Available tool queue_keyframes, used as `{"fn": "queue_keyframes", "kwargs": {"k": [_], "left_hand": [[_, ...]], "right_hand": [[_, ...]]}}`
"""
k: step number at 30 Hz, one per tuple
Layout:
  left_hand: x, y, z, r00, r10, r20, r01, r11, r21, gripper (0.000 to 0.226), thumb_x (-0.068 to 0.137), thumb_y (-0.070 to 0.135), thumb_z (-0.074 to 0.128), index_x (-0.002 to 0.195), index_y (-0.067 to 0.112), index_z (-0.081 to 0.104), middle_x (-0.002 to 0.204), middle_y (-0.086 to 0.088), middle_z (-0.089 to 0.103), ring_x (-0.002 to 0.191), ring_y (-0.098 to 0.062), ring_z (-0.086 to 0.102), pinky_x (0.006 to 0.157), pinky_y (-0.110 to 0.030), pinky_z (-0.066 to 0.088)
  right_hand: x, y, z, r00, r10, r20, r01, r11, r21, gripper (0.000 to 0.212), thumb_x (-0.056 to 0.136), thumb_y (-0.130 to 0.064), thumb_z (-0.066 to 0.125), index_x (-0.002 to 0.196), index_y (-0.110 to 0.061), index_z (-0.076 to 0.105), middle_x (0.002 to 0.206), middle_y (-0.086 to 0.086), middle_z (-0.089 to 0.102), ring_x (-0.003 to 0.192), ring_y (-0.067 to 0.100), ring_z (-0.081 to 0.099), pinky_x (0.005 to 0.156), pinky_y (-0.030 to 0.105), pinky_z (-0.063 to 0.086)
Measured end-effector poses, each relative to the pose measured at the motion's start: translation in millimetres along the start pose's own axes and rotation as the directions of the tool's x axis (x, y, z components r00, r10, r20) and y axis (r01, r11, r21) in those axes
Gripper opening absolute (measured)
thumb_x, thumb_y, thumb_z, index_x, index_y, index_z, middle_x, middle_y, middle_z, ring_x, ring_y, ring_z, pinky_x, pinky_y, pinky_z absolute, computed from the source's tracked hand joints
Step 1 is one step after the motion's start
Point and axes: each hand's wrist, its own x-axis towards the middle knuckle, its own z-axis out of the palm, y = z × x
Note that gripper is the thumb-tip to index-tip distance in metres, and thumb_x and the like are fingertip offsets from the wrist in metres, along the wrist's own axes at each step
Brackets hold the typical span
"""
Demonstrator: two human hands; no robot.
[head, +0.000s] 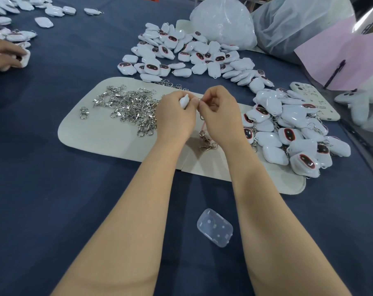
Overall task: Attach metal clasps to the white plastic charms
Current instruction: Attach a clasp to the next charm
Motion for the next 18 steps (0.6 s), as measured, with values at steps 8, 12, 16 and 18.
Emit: {"fn": "queue_keyframes", "kwargs": {"k": [8,12,16,18], "left_hand": [[0,-1,-1,0.997,0.037,0.069,-0.036,0.999,-0.013,0.01,0.088,0.011,0.059,0.083,0.013,0.067,0.07,0.009,0.059,0.068,-0.017,0.055,0.069,-0.03,0.048],[-2,-2,-1,0.992,0.125,0.027,-0.127,0.988,0.09,0.01,0.088,0.013,0.06,0.086,0.008,0.068,0.079,0.006,0.061,0.077,-0.013,0.055,0.07,-0.023,0.04],[-3,-2,-1,0.988,0.158,0.002,-0.157,0.981,0.114,0.011,0.089,0.011,0.057,0.088,0.004,0.067,0.086,0.0,0.064,0.079,-0.013,0.053,0.066,-0.021,0.036],[-3,-3,0,0.988,0.154,-0.003,-0.153,0.98,0.128,0.012,0.091,0.011,0.055,0.089,0.004,0.065,0.087,-0.002,0.064,0.079,-0.014,0.053,0.066,-0.021,0.036]], "right_hand": [[-2,-1,-6,0.997,0.072,-0.021,-0.07,0.993,0.095,0.021,0.087,-0.003,0.056,0.077,-0.019,0.047,0.067,0.003,0.06,0.061,0.015,0.053,0.066,0.029,0.046],[-2,-3,-9,0.996,0.085,0.001,-0.085,0.989,0.121,0.019,0.087,-0.003,0.057,0.078,-0.017,0.049,0.065,0.001,0.06,0.06,0.016,0.055,0.071,0.036,0.049],[-2,-3,-12,0.996,0.07,0.059,-0.077,0.988,0.136,0.014,0.087,0.0,0.057,0.081,-0.01,0.051,0.064,0.002,0.06,0.06,0.017,0.054,0.07,0.037,0.05],[-2,-3,-13,0.995,0.057,0.082,-0.067,0.989,0.128,0.01,0.087,0.001,0.057,0.085,-0.006,0.051,0.064,0.002,0.059,0.06,0.016,0.055,0.069,0.033,0.05]]}}
